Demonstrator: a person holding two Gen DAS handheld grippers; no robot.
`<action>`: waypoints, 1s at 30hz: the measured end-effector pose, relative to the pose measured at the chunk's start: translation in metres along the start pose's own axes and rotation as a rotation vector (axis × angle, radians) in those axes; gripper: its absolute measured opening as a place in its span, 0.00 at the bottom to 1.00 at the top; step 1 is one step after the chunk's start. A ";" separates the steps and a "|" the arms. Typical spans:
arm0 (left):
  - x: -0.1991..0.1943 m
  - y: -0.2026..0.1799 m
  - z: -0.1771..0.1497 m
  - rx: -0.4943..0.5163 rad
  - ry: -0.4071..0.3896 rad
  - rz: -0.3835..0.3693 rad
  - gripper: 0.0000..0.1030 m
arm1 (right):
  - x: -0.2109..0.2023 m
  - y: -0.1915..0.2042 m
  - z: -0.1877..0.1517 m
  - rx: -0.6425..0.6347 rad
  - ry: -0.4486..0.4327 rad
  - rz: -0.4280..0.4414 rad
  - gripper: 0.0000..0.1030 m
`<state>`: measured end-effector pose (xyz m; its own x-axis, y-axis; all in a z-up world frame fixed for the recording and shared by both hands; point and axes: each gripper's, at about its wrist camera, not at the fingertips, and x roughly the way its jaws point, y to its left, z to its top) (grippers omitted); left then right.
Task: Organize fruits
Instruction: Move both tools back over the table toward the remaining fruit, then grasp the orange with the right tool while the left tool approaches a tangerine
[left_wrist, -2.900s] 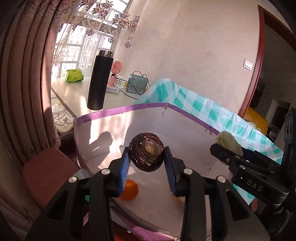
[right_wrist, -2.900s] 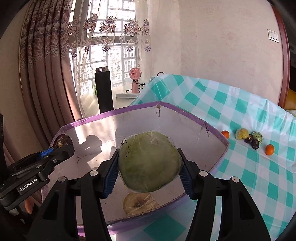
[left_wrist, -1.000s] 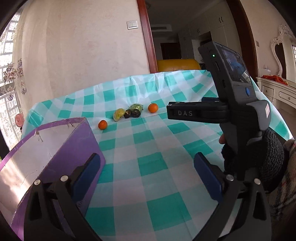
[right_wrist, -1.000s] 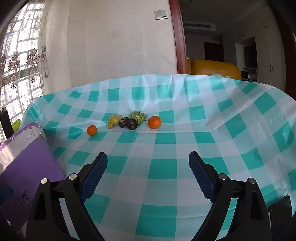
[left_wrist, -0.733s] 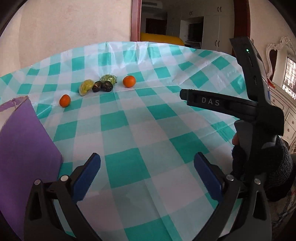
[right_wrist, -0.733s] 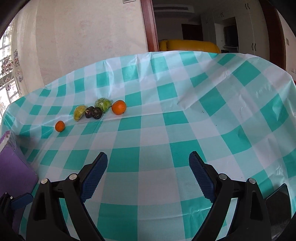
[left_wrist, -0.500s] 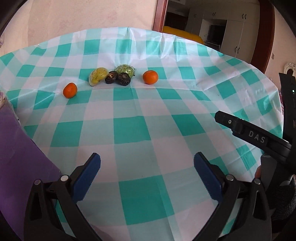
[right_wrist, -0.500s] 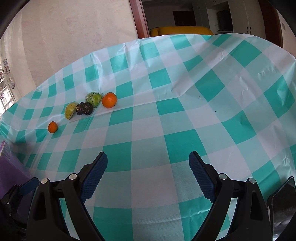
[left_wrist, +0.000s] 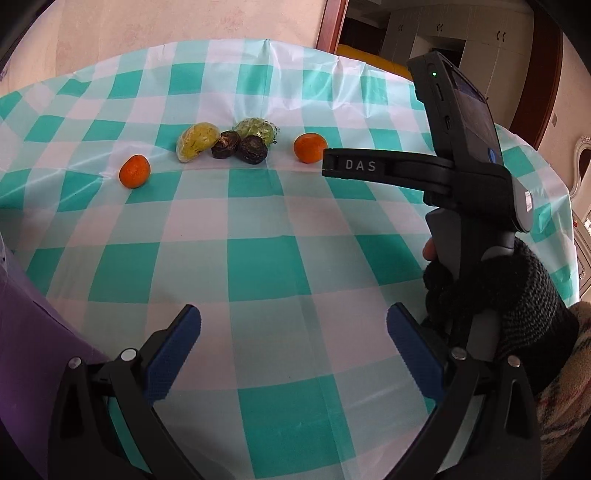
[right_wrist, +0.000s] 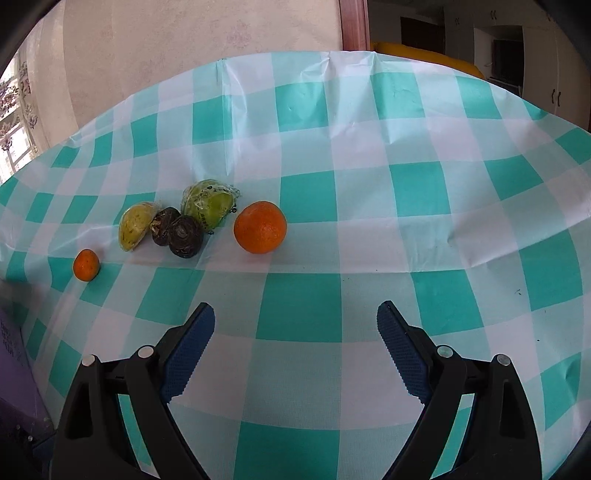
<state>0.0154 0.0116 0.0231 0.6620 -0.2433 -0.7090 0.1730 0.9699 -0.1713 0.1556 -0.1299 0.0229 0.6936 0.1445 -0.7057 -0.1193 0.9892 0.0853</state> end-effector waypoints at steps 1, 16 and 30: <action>0.001 0.001 0.001 -0.006 0.005 -0.004 0.98 | 0.008 0.003 0.007 -0.001 0.005 -0.001 0.84; 0.009 0.004 0.004 -0.035 0.048 0.006 0.98 | 0.070 0.021 0.052 -0.022 0.103 0.057 0.42; 0.054 0.039 0.065 -0.252 -0.002 0.183 0.98 | 0.028 -0.039 0.015 0.220 0.028 0.259 0.42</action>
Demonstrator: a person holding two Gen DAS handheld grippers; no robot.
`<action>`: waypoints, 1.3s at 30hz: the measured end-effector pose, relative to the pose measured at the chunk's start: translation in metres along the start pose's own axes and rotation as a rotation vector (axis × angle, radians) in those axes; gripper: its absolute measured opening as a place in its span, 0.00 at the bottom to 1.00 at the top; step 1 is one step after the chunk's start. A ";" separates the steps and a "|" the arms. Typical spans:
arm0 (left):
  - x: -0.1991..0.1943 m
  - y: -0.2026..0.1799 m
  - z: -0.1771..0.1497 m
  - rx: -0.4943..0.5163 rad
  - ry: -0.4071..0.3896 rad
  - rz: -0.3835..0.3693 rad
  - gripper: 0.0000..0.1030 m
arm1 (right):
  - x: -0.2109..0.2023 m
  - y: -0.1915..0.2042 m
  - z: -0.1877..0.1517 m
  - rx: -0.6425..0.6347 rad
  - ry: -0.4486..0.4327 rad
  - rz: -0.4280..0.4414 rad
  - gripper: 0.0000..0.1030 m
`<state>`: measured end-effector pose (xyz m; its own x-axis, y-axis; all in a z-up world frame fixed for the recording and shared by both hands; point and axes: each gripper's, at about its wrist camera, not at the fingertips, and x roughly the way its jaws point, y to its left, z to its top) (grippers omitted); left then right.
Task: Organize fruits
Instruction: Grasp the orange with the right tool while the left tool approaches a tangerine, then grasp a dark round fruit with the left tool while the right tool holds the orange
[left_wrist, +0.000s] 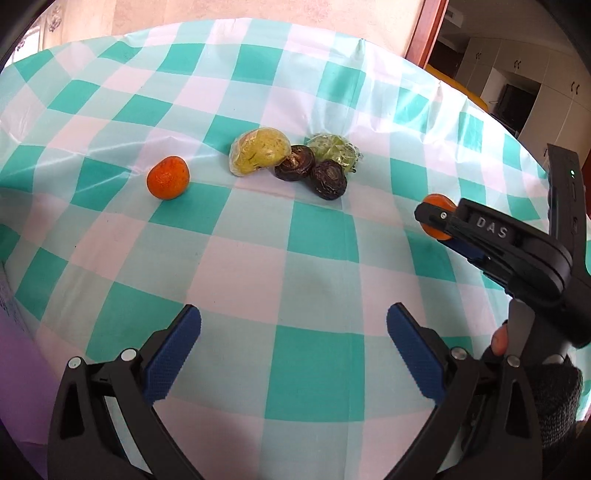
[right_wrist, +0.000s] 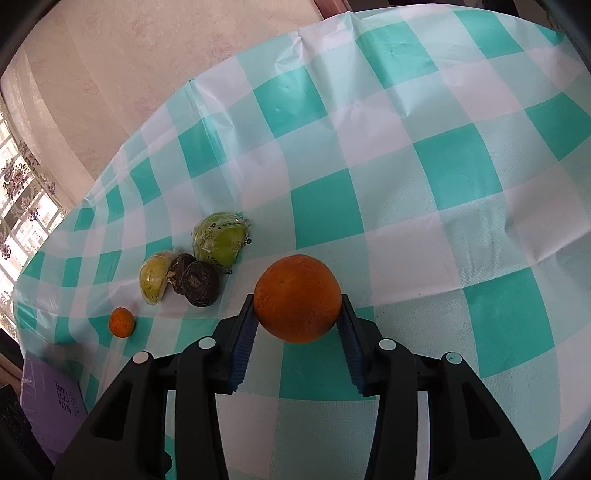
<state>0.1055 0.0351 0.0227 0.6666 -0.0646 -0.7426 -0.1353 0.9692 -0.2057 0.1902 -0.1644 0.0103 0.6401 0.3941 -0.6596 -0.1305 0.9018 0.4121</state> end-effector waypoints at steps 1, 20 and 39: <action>0.005 0.000 0.006 -0.013 -0.007 0.011 0.98 | -0.003 -0.001 -0.002 0.004 -0.004 0.001 0.42; 0.100 -0.059 0.090 0.073 0.038 0.159 0.68 | -0.023 0.001 -0.014 0.008 -0.053 0.002 0.42; 0.012 -0.008 0.015 -0.109 -0.068 -0.088 0.34 | -0.027 0.000 -0.024 0.013 -0.031 0.008 0.42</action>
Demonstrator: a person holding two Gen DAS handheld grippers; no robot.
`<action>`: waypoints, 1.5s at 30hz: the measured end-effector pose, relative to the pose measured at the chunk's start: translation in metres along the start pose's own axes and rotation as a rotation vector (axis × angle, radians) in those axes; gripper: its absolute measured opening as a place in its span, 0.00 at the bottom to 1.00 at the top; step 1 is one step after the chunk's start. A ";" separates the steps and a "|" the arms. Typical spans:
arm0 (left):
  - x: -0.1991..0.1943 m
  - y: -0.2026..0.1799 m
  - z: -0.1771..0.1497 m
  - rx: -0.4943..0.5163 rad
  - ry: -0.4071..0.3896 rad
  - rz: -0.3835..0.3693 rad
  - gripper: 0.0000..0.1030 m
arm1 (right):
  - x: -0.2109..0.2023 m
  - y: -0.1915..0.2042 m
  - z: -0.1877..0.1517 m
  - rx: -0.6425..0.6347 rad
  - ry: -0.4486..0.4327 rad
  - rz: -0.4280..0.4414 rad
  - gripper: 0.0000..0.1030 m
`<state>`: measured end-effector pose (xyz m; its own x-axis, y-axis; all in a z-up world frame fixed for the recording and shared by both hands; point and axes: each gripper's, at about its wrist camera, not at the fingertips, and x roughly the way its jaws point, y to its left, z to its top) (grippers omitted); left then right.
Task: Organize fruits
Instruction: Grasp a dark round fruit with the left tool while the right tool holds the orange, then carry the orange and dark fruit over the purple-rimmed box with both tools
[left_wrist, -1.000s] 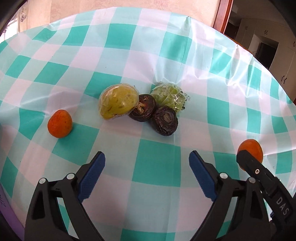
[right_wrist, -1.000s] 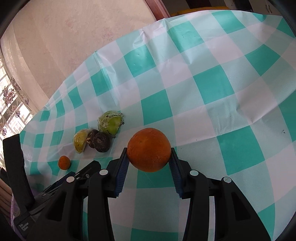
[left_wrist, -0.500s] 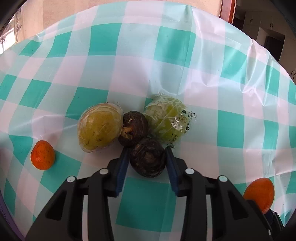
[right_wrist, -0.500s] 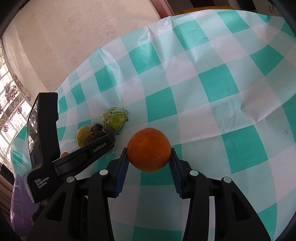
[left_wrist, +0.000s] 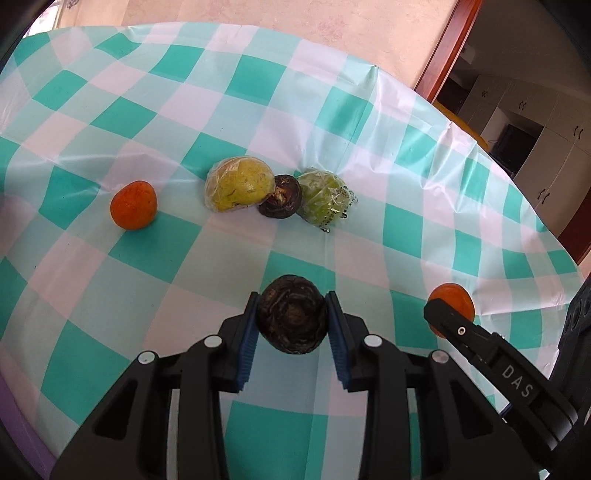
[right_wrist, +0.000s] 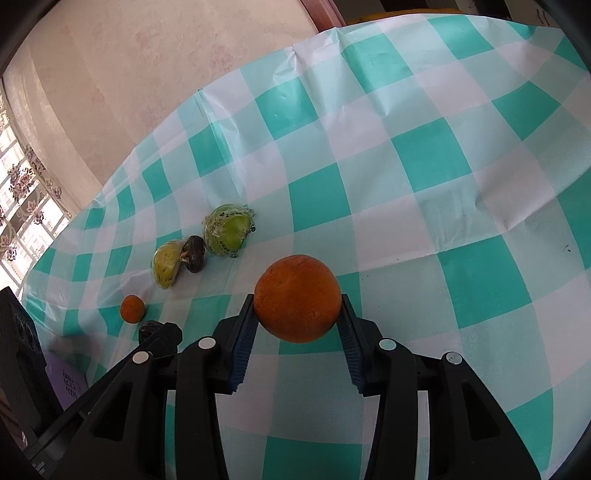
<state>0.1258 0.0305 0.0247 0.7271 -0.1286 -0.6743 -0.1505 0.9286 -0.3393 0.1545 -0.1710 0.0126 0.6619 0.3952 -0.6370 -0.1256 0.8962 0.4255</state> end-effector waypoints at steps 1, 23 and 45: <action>-0.003 0.001 -0.004 0.001 0.008 -0.009 0.34 | -0.003 0.000 -0.003 0.001 0.001 0.001 0.42; -0.094 0.021 -0.098 0.101 0.010 -0.084 0.34 | -0.074 0.012 -0.086 -0.013 0.031 -0.023 0.42; -0.153 0.020 -0.145 0.199 -0.054 -0.048 0.34 | -0.124 0.024 -0.127 -0.047 -0.035 -0.011 0.42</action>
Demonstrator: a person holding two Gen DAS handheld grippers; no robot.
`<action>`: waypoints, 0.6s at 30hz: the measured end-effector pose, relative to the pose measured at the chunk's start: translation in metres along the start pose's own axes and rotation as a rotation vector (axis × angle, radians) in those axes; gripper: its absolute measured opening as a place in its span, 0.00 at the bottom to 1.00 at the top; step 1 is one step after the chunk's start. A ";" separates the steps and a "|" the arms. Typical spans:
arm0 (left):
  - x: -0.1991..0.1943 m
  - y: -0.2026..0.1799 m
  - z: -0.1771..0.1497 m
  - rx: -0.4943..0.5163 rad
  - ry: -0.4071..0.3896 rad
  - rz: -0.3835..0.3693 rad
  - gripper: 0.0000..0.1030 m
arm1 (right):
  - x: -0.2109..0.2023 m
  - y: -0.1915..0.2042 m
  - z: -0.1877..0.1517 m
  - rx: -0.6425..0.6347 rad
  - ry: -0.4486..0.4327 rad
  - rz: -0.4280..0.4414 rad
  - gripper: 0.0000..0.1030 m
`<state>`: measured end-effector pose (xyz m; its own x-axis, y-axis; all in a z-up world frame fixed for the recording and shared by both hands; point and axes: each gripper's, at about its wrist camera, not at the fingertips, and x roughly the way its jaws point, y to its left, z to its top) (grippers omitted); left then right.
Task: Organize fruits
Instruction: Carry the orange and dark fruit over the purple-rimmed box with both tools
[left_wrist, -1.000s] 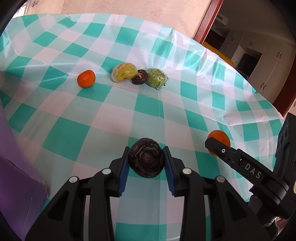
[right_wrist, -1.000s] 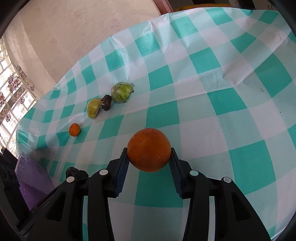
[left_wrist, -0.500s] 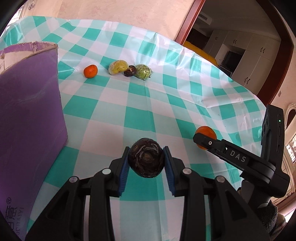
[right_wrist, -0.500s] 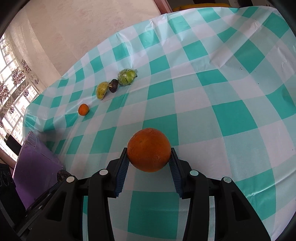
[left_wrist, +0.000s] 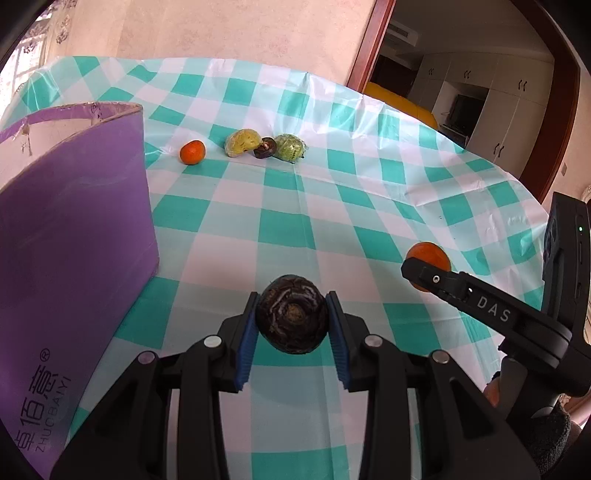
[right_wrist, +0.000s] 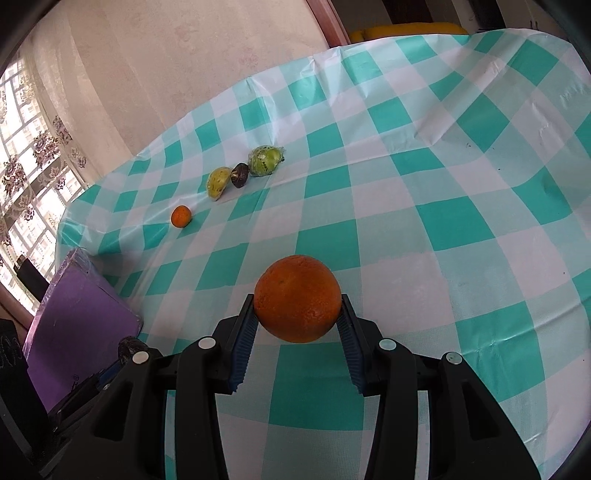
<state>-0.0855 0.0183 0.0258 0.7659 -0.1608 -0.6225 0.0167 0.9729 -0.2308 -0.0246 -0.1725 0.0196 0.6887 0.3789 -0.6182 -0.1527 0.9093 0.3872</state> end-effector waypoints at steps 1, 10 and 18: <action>-0.007 -0.001 -0.003 0.014 -0.023 0.031 0.34 | -0.003 0.000 0.000 0.000 -0.017 0.004 0.42; -0.072 -0.018 -0.006 0.127 -0.231 0.163 0.34 | -0.026 0.007 -0.003 -0.012 -0.133 0.019 0.42; -0.120 0.013 0.003 0.025 -0.325 0.273 0.35 | -0.047 0.065 -0.015 -0.187 -0.196 0.090 0.42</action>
<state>-0.1752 0.0509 0.0998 0.9071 0.1599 -0.3895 -0.2020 0.9769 -0.0695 -0.0778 -0.1280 0.0633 0.7874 0.4356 -0.4362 -0.3350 0.8964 0.2904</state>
